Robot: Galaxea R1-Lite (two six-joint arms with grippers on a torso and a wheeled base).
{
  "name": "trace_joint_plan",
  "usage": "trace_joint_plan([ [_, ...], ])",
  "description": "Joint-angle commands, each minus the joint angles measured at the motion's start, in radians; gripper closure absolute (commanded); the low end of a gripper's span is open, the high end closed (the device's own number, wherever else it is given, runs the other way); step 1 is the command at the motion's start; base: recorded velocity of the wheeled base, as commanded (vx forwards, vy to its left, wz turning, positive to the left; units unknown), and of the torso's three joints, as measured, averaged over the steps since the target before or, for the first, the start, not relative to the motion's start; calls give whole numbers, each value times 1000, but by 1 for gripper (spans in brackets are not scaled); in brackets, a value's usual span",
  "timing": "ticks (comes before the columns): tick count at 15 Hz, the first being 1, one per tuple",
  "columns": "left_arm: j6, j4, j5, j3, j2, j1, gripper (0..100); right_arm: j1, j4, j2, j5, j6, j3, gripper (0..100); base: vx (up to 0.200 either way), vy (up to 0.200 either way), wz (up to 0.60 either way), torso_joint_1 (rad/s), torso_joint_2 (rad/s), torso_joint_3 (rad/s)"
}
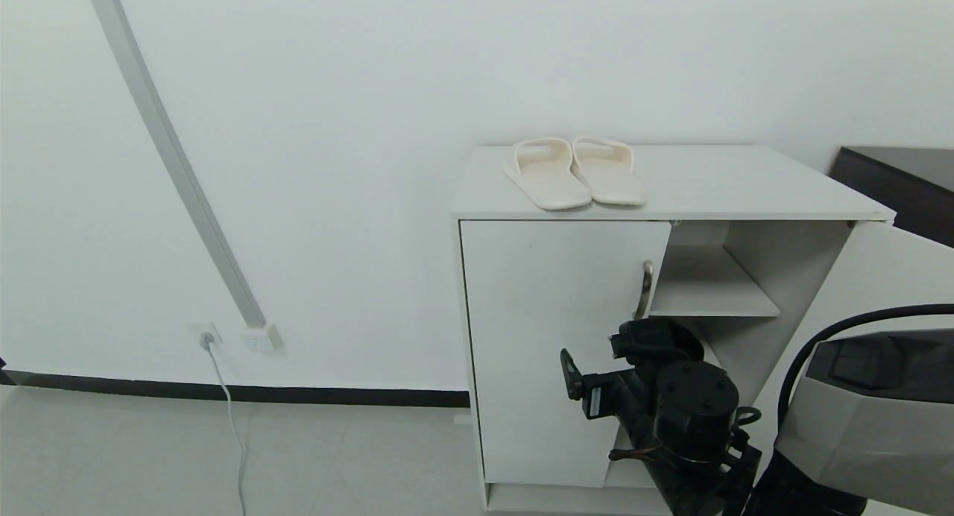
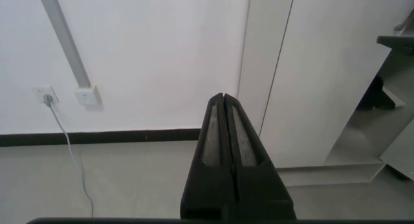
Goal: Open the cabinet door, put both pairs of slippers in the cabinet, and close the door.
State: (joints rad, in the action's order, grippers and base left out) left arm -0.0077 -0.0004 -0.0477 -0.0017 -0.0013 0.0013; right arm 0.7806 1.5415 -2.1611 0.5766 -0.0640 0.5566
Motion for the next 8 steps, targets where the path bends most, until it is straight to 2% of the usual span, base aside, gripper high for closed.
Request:
trace_joint_plan([
  [1, -2, 0, 0, 0, 1, 0, 100, 0, 0, -2, 0, 0, -4, 0, 0, 0, 0, 168, -491, -320],
  [8, -2, -1, 0, 0, 1, 0, 100, 0, 0, -2, -1, 0, -4, 0, 0, 0, 0, 194, -506, -314],
])
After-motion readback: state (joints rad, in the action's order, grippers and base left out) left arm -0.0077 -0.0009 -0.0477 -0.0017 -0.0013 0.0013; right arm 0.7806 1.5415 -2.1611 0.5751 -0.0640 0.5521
